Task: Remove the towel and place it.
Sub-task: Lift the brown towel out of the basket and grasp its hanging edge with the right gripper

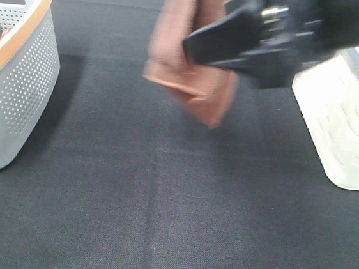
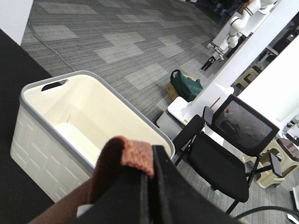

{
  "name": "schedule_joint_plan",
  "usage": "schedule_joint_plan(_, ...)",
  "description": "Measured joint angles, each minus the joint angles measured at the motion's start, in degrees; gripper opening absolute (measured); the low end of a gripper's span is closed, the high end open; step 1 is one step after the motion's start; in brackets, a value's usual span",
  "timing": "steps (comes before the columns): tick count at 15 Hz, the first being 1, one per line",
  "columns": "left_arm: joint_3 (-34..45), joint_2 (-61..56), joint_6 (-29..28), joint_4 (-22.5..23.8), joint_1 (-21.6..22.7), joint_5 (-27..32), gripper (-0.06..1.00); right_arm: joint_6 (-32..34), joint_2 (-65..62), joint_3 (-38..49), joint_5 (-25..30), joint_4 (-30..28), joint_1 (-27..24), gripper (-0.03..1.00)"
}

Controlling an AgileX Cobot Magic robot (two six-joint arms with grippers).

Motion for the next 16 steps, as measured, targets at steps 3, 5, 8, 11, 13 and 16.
schedule_joint_plan(3,0.0,0.0,0.0,0.0,-0.11,-0.34,0.0,2.86,3.15,0.0,-1.89,0.0,0.0,0.61)
schedule_joint_plan(5,0.0,0.0,0.0,0.0,-0.11,-0.74,0.0,5.1,5.56,0.0,-3.67,0.0,0.0,0.61)
schedule_joint_plan(8,0.0,0.0,0.0,0.0,-0.11,-0.97,0.0,6.93,6.82,0.0,-4.35,-0.4,0.0,0.61)
schedule_joint_plan(11,0.0,0.0,0.0,0.0,-0.11,-0.97,0.0,11.8,6.82,0.46,-4.13,-6.13,0.0,0.61)
schedule_joint_plan(13,0.0,0.0,0.0,0.0,-0.11,-0.97,0.0,16.04,6.82,0.46,-2.64,-9.85,0.0,0.61)
schedule_joint_plan(16,0.0,0.0,0.0,-0.17,-0.11,-0.97,0.0,18.91,6.82,0.46,-2.58,-12.03,0.0,0.61)
